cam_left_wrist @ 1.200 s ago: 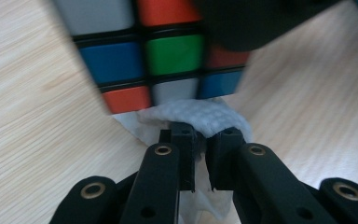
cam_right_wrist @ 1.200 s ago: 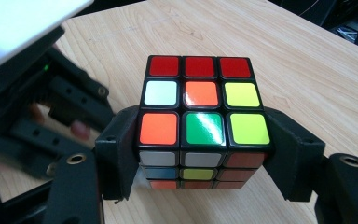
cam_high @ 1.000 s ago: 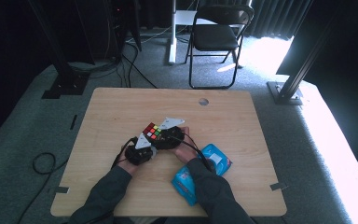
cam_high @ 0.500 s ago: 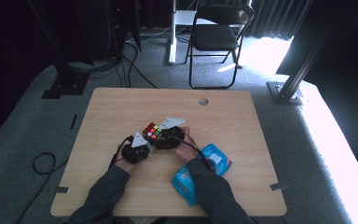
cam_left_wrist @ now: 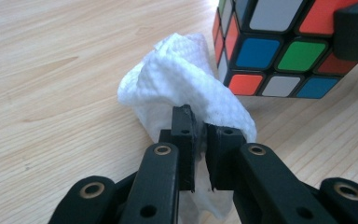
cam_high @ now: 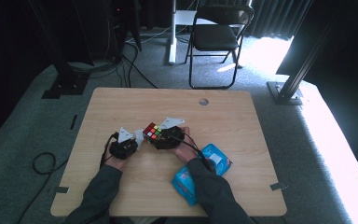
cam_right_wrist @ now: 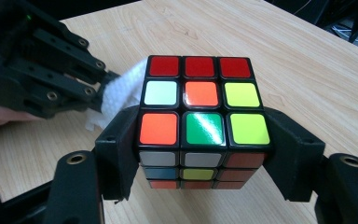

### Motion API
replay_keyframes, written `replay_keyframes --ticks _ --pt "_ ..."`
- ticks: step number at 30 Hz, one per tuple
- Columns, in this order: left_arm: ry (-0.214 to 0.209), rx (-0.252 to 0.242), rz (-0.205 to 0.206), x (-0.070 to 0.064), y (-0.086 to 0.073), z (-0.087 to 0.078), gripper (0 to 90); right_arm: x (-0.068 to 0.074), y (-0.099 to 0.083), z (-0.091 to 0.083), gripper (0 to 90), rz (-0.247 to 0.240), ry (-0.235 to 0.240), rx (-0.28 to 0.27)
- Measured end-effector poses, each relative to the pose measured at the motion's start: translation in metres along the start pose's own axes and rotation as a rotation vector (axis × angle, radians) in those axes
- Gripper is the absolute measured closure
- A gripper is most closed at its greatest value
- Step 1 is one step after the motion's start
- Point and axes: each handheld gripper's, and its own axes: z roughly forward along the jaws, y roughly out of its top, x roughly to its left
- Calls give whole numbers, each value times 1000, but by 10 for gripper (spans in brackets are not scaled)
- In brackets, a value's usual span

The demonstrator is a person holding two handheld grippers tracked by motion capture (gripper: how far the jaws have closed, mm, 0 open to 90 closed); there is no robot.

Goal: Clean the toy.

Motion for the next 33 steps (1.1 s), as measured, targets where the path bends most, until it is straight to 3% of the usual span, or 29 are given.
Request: replay_keyframes --ticks 18,33 --pt "-22 19 62 -16 6 4 828 -7 -4 14 342 49 -74 131" --pt "-49 56 80 -23 12 17 828 -9 -6 24 341 70 -79 196"
